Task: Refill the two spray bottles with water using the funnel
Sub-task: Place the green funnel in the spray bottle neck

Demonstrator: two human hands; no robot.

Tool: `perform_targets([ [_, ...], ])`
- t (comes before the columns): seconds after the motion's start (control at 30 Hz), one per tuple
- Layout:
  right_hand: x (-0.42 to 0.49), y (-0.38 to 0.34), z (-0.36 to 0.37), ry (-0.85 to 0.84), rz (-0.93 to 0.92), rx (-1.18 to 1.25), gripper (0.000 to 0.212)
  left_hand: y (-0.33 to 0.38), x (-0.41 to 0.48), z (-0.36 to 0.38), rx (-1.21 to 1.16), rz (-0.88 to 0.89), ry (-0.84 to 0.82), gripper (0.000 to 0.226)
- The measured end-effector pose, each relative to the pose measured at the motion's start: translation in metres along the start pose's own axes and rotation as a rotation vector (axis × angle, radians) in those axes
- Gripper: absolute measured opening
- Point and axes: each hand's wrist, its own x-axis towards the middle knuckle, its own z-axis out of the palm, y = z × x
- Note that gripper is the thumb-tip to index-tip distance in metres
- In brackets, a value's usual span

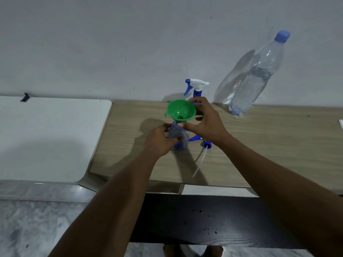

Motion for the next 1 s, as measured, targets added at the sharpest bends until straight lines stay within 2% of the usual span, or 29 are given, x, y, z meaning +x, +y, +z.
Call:
perform_targets([
  [0.1, -0.004, -0.006, -0.001, -0.030, 0.047, 0.011, 0.099, -0.003, 0.001, 0.001, -0.002, -0.007, -0.006, 0.052],
  [0.33, 0.002, -0.014, 0.006, 0.022, 0.054, -0.008, 0.078, -0.004, 0.002, 0.004, -0.050, 0.001, 0.004, 0.055],
  [0.57, 0.000, -0.008, 0.003, -0.024, 0.091, 0.004, 0.089, -0.001, 0.000, 0.003, -0.048, -0.017, -0.005, 0.053],
  [0.7, 0.000, -0.010, 0.000, -0.016, 0.141, 0.046, 0.096, -0.001, 0.001, 0.001, -0.035, -0.048, -0.052, 0.071],
  [0.8, 0.001, -0.011, -0.007, 0.059, 0.157, 0.086, 0.080, 0.003, -0.002, -0.002, -0.034, -0.090, -0.032, 0.096],
  [0.87, 0.000, -0.011, -0.016, 0.141, 0.142, 0.067, 0.063, 0.005, -0.009, -0.003, -0.035, -0.124, 0.019, 0.097],
  [1.0, 0.001, -0.001, -0.049, 0.336, 0.153, -0.036, 0.032, 0.010, -0.034, -0.006, 0.126, -0.051, 0.129, 0.050],
])
